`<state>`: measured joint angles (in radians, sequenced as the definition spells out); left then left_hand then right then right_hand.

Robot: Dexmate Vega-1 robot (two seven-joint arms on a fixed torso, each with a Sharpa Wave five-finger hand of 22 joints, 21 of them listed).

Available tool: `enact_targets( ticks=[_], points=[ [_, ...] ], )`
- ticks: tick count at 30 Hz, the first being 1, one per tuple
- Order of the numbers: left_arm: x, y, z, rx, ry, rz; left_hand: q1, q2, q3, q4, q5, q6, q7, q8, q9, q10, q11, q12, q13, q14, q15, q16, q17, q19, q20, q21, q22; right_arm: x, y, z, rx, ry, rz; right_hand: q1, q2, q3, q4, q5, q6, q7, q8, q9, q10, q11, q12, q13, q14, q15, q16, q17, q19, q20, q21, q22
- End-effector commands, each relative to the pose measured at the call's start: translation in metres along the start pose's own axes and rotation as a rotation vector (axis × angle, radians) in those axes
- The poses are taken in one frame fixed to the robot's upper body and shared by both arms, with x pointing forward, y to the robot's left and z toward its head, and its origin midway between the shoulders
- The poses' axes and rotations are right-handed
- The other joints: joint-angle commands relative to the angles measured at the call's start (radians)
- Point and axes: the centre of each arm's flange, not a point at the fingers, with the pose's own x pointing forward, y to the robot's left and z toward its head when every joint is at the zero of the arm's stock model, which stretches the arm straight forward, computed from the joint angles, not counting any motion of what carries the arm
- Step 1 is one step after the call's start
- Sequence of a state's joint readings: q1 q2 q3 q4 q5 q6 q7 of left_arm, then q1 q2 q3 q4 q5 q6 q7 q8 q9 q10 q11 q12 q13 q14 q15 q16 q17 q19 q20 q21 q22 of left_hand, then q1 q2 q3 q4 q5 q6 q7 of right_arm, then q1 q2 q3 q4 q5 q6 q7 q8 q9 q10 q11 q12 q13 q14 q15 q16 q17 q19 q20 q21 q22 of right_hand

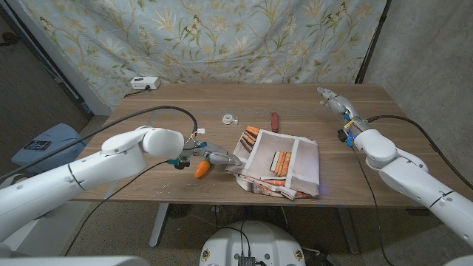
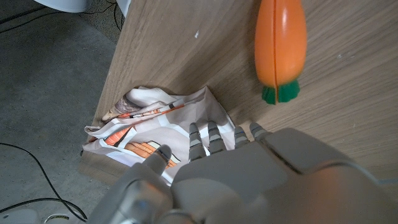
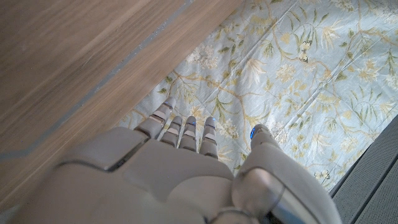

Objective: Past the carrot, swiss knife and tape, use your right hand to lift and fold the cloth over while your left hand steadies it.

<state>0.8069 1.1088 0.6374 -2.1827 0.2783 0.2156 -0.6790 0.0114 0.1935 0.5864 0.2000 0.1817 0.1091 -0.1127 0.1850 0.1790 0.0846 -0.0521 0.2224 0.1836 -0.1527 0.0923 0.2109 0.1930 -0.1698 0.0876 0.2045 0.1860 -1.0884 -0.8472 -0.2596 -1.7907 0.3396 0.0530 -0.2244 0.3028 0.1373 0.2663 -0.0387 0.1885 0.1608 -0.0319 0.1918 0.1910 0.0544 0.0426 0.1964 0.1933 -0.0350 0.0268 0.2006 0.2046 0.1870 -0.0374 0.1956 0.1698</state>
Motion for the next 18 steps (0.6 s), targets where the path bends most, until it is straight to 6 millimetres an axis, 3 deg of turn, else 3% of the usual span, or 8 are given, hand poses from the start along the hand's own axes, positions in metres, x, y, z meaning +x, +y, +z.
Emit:
enact_targets(
  ticks=[1,11,14,18],
  points=[
    [0.001,0.002,-0.002,0.006,0.010,-0.023,-0.010,0.001,0.007,0.001,0.002,0.006,0.001,0.004,0.004,0.015,-0.001,0.006,0.005,0.009,0.001,0.005,0.001,-0.098,0.001,0.007,0.004,-0.008,0.004,0.005,-0.039,0.022,0.000,0.000,0.009,0.005,-0.007,-0.001,0.007,0.011,0.004,-0.001,0.012,0.015,0.008,0.001,-0.001,0.008,0.010,0.003,0.002,0.008,0.001,0.002],
    [0.004,0.003,-0.001,0.013,0.012,-0.029,-0.016,-0.001,0.009,0.002,0.000,0.010,0.000,0.005,0.004,0.029,-0.003,0.008,0.005,0.018,-0.004,0.006,0.002,-0.098,-0.001,0.008,0.004,-0.017,0.012,0.011,-0.097,0.051,-0.006,0.005,0.007,0.012,-0.020,-0.002,0.052,0.042,0.018,0.000,0.098,0.045,0.036,0.005,0.048,0.013,0.025,0.001,0.038,0.020,0.009,0.001],
    [0.005,0.004,-0.001,0.016,0.013,-0.030,-0.017,-0.002,0.009,0.002,0.000,0.012,0.000,0.005,0.004,0.030,-0.004,0.008,0.005,0.020,-0.005,0.006,0.002,-0.099,0.000,0.009,0.004,-0.019,0.013,0.013,-0.101,0.065,-0.009,0.012,0.007,0.016,-0.028,-0.002,0.066,0.047,0.020,0.000,0.113,0.048,0.039,0.006,0.070,0.025,0.031,0.000,0.051,0.043,0.011,0.001],
    [0.008,0.006,0.000,0.021,0.013,-0.038,-0.018,-0.002,0.009,0.002,-0.001,0.012,0.000,0.005,0.004,0.031,-0.005,0.008,0.005,0.020,-0.005,0.005,0.002,-0.101,-0.001,0.008,0.004,-0.021,0.016,0.014,-0.106,0.075,-0.002,0.018,0.002,0.017,-0.036,-0.003,0.070,0.055,0.020,0.000,0.129,0.059,0.043,0.007,0.086,0.032,0.034,-0.001,0.065,0.051,0.015,0.002]
  ],
)
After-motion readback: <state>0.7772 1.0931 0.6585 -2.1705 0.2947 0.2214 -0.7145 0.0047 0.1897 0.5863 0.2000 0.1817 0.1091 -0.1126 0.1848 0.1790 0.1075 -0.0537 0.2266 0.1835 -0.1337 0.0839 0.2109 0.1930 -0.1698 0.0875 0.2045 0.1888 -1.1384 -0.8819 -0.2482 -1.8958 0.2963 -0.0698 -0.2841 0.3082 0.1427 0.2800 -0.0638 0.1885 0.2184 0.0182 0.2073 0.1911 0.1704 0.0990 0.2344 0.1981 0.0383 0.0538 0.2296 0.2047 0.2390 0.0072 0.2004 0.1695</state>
